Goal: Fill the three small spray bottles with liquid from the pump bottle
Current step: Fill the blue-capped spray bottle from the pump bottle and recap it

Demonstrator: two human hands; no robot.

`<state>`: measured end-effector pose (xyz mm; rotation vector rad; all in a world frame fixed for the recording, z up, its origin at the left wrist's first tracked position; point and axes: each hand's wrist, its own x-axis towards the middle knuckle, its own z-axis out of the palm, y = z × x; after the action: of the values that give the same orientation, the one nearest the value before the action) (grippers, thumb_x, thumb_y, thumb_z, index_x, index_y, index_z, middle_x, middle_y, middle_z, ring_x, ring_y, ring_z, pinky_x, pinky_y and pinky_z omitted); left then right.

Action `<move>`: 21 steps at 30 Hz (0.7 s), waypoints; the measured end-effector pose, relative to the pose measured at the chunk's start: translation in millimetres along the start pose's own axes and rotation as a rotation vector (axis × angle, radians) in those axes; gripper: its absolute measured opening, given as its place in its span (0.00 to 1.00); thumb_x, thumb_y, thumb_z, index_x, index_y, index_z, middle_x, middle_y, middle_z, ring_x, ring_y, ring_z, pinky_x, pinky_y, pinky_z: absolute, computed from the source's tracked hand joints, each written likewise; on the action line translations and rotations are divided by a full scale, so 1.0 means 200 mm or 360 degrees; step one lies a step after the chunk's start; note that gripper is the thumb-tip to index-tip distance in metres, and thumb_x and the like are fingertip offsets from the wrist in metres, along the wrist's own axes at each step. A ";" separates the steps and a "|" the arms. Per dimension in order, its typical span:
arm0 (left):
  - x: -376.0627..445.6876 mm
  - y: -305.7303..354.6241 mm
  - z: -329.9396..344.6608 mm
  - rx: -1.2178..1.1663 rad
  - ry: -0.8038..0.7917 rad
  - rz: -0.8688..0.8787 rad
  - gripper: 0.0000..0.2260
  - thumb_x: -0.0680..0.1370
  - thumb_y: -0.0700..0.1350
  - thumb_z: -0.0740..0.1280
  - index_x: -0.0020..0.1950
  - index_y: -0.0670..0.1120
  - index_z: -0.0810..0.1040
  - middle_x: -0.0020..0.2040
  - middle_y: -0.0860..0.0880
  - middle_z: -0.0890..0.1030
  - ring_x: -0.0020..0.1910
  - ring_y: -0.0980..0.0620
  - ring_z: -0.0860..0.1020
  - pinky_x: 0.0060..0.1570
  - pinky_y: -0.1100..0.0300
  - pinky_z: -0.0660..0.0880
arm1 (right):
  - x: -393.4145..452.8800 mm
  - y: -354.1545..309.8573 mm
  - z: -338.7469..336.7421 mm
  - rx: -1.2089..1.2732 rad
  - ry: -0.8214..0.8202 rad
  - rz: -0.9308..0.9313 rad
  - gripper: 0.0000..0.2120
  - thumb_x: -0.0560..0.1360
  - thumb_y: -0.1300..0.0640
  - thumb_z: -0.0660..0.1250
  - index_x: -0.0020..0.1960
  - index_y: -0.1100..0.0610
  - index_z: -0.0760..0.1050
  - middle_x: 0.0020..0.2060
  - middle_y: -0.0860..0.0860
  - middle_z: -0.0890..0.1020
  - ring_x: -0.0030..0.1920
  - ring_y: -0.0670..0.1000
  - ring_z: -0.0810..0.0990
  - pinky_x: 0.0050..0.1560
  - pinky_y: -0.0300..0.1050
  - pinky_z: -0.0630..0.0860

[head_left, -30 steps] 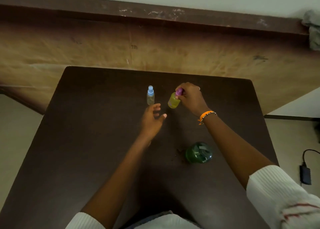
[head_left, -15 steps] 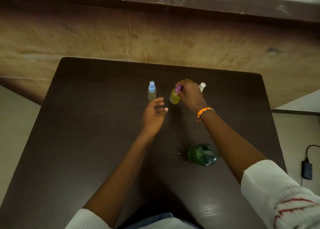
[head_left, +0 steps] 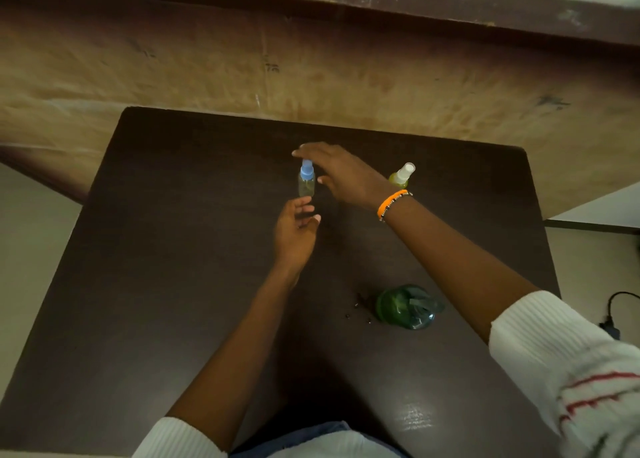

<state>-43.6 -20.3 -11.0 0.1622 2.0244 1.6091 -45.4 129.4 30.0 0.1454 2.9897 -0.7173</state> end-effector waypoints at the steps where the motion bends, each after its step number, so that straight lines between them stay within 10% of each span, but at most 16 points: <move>1: 0.00 0.00 -0.01 -0.0001 0.0007 -0.0004 0.15 0.76 0.37 0.65 0.61 0.47 0.72 0.52 0.52 0.76 0.47 0.60 0.75 0.44 0.69 0.72 | 0.03 -0.01 0.01 -0.0048 -0.0097 -0.0015 0.30 0.72 0.72 0.64 0.72 0.57 0.68 0.71 0.56 0.69 0.69 0.57 0.69 0.68 0.47 0.65; 8: 0.01 -0.01 -0.05 -0.0020 0.0082 0.0079 0.13 0.74 0.32 0.65 0.57 0.43 0.74 0.50 0.47 0.77 0.44 0.60 0.75 0.43 0.75 0.72 | 0.03 -0.04 0.01 -0.0226 -0.0145 0.0013 0.14 0.71 0.71 0.62 0.52 0.60 0.79 0.54 0.57 0.74 0.52 0.58 0.77 0.45 0.45 0.69; 12: -0.01 0.03 -0.06 0.0022 0.0009 0.0188 0.21 0.72 0.33 0.68 0.63 0.44 0.70 0.56 0.50 0.73 0.49 0.59 0.74 0.46 0.74 0.73 | -0.09 -0.11 -0.05 -0.0067 -0.0073 -0.0001 0.12 0.72 0.71 0.63 0.51 0.59 0.79 0.50 0.55 0.74 0.50 0.56 0.77 0.47 0.49 0.73; 17: -0.08 0.08 -0.05 0.0151 -0.0103 0.0354 0.14 0.72 0.40 0.70 0.55 0.54 0.74 0.55 0.47 0.78 0.53 0.51 0.78 0.54 0.50 0.76 | -0.27 -0.20 -0.13 0.0167 0.0134 0.0021 0.12 0.71 0.71 0.64 0.49 0.59 0.79 0.46 0.55 0.75 0.48 0.54 0.76 0.49 0.53 0.73; 21: -0.20 0.15 -0.03 0.0075 -0.0215 0.0440 0.12 0.71 0.45 0.72 0.53 0.50 0.76 0.50 0.48 0.81 0.48 0.50 0.80 0.49 0.50 0.77 | -0.44 -0.28 -0.19 0.0505 0.0451 0.0186 0.14 0.71 0.69 0.68 0.56 0.60 0.77 0.47 0.52 0.78 0.44 0.49 0.76 0.48 0.40 0.73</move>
<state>-19.1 -34.3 31.4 0.5752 2.0034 1.6633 34.4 90.3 95.5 0.4699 3.0630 -1.2479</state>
